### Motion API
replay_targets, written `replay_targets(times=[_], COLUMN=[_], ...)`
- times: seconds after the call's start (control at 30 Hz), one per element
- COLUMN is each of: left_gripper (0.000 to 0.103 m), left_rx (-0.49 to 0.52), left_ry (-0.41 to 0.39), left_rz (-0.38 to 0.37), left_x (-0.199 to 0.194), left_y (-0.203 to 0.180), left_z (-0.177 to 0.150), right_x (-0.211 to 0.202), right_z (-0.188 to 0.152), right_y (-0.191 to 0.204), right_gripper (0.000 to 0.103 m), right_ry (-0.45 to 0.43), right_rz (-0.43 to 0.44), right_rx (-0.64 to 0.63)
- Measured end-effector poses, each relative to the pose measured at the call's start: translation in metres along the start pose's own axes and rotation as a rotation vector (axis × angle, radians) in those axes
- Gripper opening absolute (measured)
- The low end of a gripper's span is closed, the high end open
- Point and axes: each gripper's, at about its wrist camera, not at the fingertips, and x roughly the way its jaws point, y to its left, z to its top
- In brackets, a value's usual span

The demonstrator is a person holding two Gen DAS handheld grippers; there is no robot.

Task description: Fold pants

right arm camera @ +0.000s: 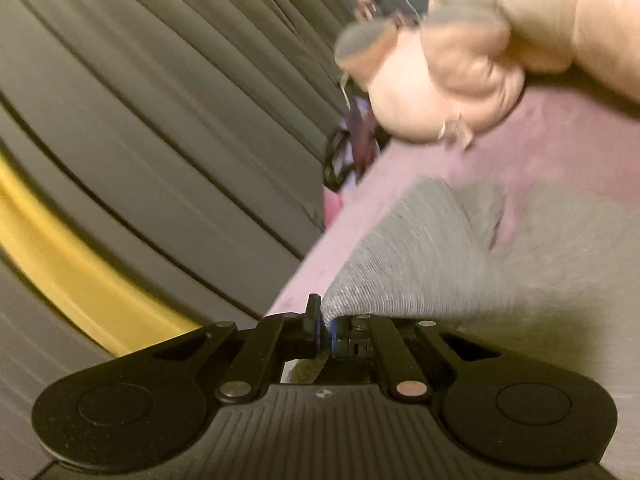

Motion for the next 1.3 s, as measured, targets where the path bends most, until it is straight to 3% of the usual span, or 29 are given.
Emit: replay_targets(times=[0.13, 0.27, 0.43, 0.5, 0.53, 0.57, 0.63, 0.7, 0.77, 0.8, 0.97, 1.17, 1.23, 1.3], left_gripper=[0.103, 0.103, 0.103, 0.091, 0.072, 0.065, 0.064, 0.053, 0.01, 0.012, 0.011, 0.011, 0.011, 0.011], left_rx=[-0.055, -0.148, -0.202, -0.213, -0.215, -0.223, -0.25, -0.299, -0.319, -0.307, -0.212, -0.074, -0.097, -0.162], left_ry=[0.066, 0.124, 0.207, 0.266, 0.295, 0.312, 0.341, 0.366, 0.394, 0.41, 0.313, 0.146, 0.139, 0.195], left_rz=[-0.095, -0.202, -0.232, -0.216, -0.195, -0.182, -0.184, -0.184, -0.197, -0.19, -0.242, -0.3, -0.297, -0.264], left_x=[0.008, 0.02, 0.055, 0.073, 0.082, 0.088, 0.101, 0.113, 0.12, 0.121, 0.078, -0.041, -0.073, -0.087], left_y=[0.006, 0.014, 0.014, 0.014, 0.013, 0.013, 0.014, 0.017, 0.019, 0.02, 0.022, 0.033, 0.048, 0.066], left_z=[0.016, 0.036, 0.061, 0.066, 0.067, 0.069, 0.069, 0.073, 0.079, 0.082, 0.098, 0.084, 0.064, 0.041], right_x=[-0.04, -0.045, -0.04, -0.031, -0.027, -0.025, -0.026, -0.019, -0.012, -0.007, -0.013, -0.075, -0.097, -0.113], right_z=[-0.009, -0.019, -0.026, -0.023, -0.02, -0.02, -0.02, -0.019, -0.019, -0.019, 0.0, 0.035, 0.041, 0.041], right_y=[-0.021, -0.055, -0.062, -0.068, -0.072, -0.075, -0.081, -0.09, -0.099, -0.102, -0.091, -0.077, -0.086, -0.1], right_gripper=[0.004, 0.004, 0.005, 0.005, 0.006, 0.007, 0.01, 0.01, 0.01, 0.01, 0.006, 0.005, 0.005, 0.005], right_ry=[0.004, 0.063, 0.088, 0.095, 0.099, 0.102, 0.104, 0.11, 0.141, 0.157, 0.125, 0.032, 0.03, 0.03], right_rz=[-0.007, -0.007, 0.041, 0.05, 0.054, 0.049, 0.039, 0.027, 0.051, 0.061, 0.049, 0.109, 0.105, 0.083], right_rx=[-0.026, 0.07, 0.098, 0.108, 0.113, 0.127, 0.159, 0.207, 0.267, 0.29, 0.242, 0.122, 0.102, 0.08])
